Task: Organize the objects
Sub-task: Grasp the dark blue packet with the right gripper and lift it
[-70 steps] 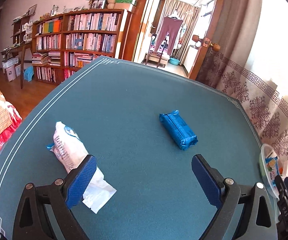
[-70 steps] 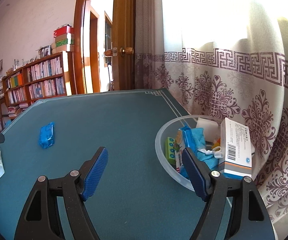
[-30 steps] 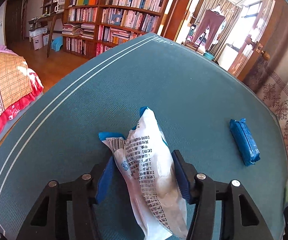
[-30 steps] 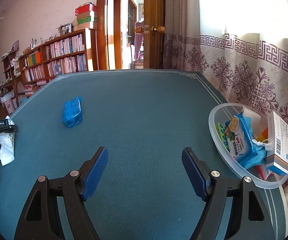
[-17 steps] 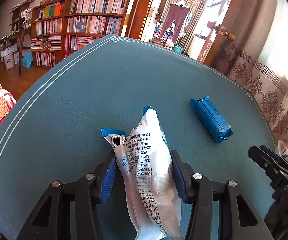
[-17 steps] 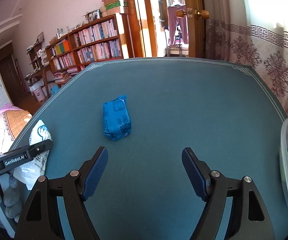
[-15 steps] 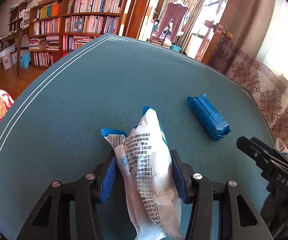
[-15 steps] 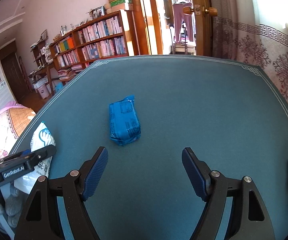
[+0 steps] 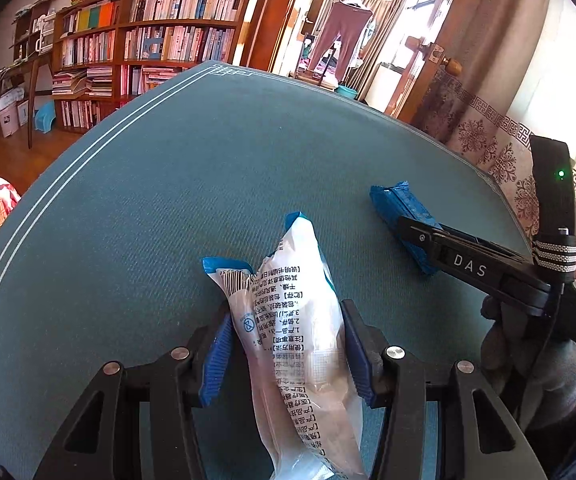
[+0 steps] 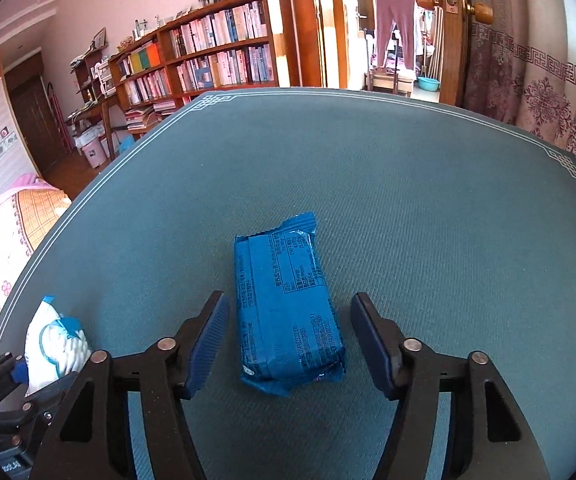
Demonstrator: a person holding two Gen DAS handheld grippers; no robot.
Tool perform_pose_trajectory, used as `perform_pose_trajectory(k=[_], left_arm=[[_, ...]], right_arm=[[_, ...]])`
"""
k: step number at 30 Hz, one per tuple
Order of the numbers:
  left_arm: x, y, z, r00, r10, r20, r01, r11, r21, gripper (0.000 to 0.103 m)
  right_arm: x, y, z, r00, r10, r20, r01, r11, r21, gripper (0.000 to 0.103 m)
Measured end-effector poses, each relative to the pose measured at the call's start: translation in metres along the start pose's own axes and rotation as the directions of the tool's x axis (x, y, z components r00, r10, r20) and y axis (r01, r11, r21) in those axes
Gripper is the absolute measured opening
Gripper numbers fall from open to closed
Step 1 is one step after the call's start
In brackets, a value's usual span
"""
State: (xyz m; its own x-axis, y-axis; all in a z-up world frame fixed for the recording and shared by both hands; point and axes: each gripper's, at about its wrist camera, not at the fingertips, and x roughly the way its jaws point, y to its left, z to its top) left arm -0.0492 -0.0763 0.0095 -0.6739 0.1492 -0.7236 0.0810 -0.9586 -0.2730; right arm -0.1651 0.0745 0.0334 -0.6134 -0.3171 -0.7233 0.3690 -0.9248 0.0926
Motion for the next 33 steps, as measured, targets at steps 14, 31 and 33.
perform_pose_trajectory(k=[14,31,33], left_arm=[[0.000,-0.003,-0.002,1.000,0.019,0.008,-0.019,0.999,0.027,0.054],[0.003,-0.013,-0.005,0.998,0.064,0.016,-0.065,0.995,0.081,0.057],[0.004,-0.012,-0.006,0.998,0.065,0.017,-0.066,0.994,0.084,0.057]], right_arm=[[-0.007,0.001,-0.008,1.000,-0.005,0.004,0.005,1.000,0.002,0.042],[-0.045,-0.011,-0.052,1.000,-0.007,0.011,0.006,0.997,0.078,0.042],[-0.052,-0.014,-0.059,1.000,-0.004,0.012,0.002,0.996,0.093,0.042]])
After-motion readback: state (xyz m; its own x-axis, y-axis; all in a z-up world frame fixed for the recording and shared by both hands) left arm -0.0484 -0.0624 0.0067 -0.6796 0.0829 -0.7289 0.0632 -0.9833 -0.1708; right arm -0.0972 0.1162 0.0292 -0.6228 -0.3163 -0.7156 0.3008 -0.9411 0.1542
